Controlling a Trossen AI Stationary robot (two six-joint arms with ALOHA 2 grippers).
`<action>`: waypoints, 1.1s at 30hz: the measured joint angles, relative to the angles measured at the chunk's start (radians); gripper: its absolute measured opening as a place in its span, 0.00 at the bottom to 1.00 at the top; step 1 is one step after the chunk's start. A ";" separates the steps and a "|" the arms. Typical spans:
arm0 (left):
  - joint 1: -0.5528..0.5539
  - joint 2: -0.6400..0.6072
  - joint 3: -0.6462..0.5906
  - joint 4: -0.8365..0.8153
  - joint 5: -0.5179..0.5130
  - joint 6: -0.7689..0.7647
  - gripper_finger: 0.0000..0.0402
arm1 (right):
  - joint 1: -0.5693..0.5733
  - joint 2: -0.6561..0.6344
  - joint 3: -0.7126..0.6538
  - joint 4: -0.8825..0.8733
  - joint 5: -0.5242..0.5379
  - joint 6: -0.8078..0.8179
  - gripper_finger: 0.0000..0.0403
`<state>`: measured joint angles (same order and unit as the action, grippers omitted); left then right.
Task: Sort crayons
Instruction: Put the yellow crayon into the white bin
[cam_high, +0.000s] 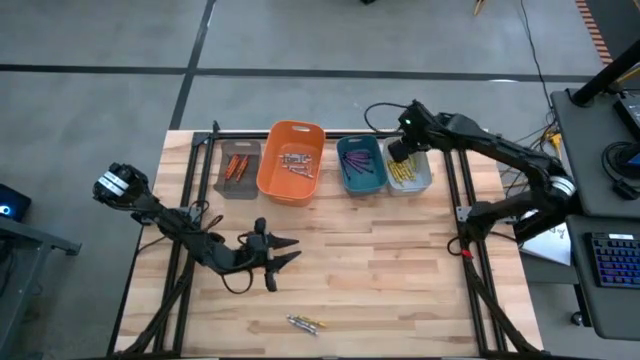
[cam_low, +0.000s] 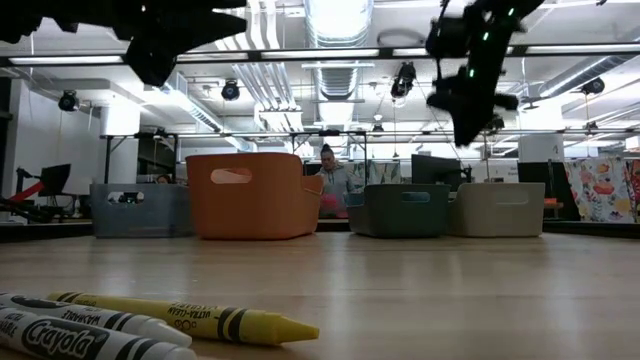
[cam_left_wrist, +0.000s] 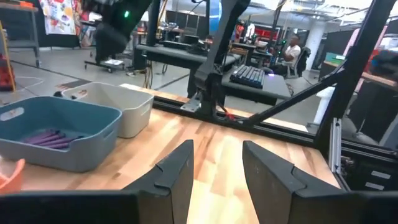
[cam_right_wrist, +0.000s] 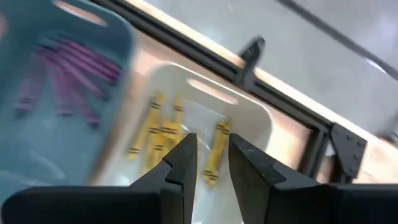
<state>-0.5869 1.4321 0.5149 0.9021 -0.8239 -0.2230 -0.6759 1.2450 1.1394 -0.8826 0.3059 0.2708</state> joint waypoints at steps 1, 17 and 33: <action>0.000 0.007 0.015 -0.010 0.006 0.000 0.30 | 0.028 -0.030 -0.002 0.001 0.000 0.008 0.20; -0.003 0.017 0.187 -0.562 0.367 -0.135 0.30 | 0.768 -0.273 -0.214 0.424 0.008 0.121 0.19; -0.135 0.080 0.247 -0.747 0.528 -0.387 0.30 | 1.031 0.024 -0.249 0.629 0.009 0.122 0.17</action>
<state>-0.7217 1.5120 0.7621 0.1547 -0.2955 -0.6102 0.3550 1.2690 0.8909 -0.2532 0.3145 0.3931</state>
